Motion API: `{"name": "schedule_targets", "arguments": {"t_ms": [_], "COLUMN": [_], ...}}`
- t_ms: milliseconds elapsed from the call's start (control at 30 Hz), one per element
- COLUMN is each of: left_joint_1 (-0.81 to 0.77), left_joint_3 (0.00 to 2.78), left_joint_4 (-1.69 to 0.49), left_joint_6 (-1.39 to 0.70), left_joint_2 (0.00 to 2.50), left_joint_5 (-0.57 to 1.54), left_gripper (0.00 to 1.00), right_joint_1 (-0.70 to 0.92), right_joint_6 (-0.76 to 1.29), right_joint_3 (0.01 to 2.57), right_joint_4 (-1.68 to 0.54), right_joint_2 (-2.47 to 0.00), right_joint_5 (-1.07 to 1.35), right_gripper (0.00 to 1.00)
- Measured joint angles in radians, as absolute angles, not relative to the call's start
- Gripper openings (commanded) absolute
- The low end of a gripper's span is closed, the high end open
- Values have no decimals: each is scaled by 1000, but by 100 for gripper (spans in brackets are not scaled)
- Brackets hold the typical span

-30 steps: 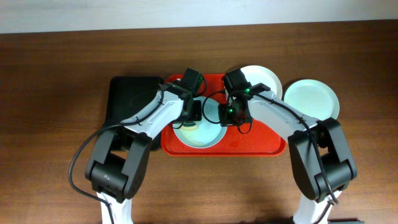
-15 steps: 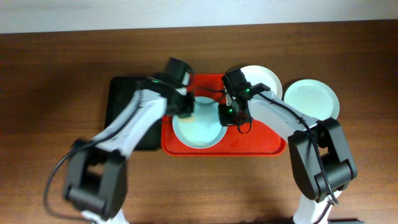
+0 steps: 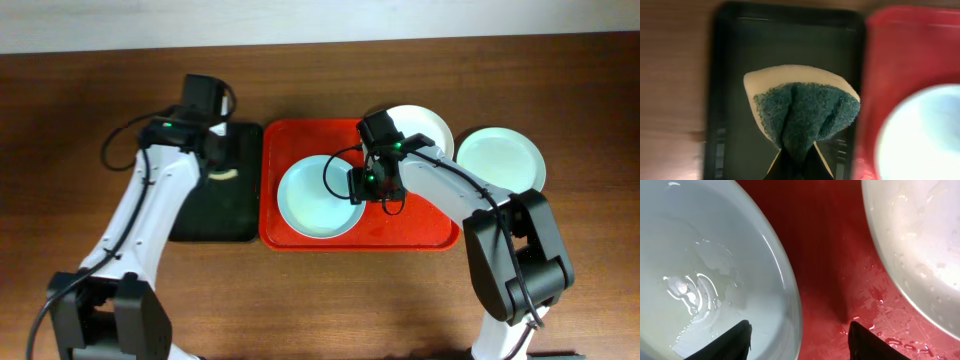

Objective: Clean dirty plates on tray and stack at the side
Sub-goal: 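Return the sponge with the left gripper onto the black tray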

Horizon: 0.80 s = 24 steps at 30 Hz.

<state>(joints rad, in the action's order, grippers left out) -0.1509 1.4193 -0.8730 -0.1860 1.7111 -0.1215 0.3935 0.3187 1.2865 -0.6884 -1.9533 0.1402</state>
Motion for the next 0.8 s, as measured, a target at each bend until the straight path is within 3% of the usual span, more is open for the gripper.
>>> {"name": "schedule_targets", "arguments": {"t_ms": [133,433,533,600,767,800], "left_joint_1": [-88,-70,-60,-41,17,26], "left_joint_3": [1391,1180,1145,1134,1123,1119], "left_joint_4": [-866,-682,-644,-642,-646,-646], "left_joint_6": [-178,-171,-160,-157,-187,-189], "left_joint_2": [1711,1712,1712,1713,1713,1713], "left_joint_5": [-167,-161,-162,-162,-153,-146], "left_gripper": [1,0,0,0,0,0], "right_joint_1": [393,393,393,393,393,393], "right_joint_6": [319,341,345,345,366,375], "right_joint_3": [1287,1277,1265,1264,1261,1260], "right_joint_4": [-705,-706,-706,-704,-692,-687], "right_joint_2": [-1953,-1953,-1953,-1953,-1953,-1953], "right_joint_5": [141,141,141,141,141,141], "right_gripper": [40,36,22,18,17,7]}}
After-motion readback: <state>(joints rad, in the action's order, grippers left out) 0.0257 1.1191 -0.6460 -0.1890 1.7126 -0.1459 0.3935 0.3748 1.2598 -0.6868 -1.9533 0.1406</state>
